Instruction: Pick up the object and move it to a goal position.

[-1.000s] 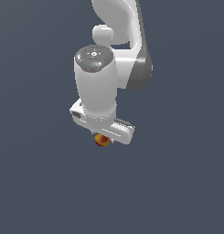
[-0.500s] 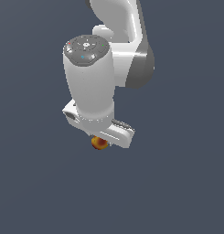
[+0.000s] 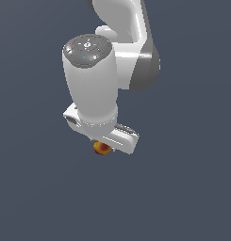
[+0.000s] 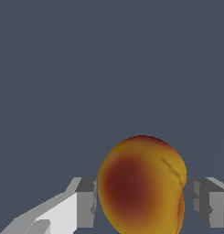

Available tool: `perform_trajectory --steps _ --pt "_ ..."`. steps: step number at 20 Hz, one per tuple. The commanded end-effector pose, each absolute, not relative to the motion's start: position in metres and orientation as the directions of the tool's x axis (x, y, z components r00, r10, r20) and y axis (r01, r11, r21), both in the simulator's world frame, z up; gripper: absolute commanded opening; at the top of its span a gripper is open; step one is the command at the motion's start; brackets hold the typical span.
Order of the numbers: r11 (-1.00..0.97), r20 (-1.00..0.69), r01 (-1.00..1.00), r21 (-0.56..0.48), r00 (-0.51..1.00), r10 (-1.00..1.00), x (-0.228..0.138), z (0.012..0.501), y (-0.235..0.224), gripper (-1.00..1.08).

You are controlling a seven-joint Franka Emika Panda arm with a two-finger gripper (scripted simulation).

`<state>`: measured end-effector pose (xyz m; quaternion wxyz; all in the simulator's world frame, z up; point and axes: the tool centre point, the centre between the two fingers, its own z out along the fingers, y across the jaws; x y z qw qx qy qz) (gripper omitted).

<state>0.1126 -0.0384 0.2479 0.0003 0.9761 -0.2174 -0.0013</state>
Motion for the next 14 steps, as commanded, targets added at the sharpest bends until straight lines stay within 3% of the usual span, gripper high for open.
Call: perform_trajectory --steps 1,14 --pt "-0.906 -0.001 -0.424 0.001 0.906 -0.424 0.114 0.250 -0.037 -1.00" --pt "-0.906 -0.001 -0.424 0.001 0.906 -0.424 0.126 0.261 -0.022 -1.00"
